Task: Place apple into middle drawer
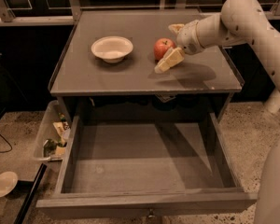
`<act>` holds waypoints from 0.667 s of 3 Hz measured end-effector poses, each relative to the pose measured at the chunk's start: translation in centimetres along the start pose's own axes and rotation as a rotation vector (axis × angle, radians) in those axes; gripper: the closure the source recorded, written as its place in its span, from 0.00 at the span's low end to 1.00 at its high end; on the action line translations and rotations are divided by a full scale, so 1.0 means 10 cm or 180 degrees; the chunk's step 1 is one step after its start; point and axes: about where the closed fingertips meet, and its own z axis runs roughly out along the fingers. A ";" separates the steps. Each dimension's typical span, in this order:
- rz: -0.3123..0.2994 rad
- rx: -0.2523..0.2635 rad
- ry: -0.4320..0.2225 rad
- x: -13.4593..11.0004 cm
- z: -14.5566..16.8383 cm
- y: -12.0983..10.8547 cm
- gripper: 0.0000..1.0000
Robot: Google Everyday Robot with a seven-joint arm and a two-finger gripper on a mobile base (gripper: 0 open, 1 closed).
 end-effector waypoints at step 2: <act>0.0103 -0.0047 -0.0111 0.07 0.07 -0.06 0.03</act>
Offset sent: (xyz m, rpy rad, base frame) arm 0.0069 -0.0017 -0.0067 0.0386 0.0173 0.0033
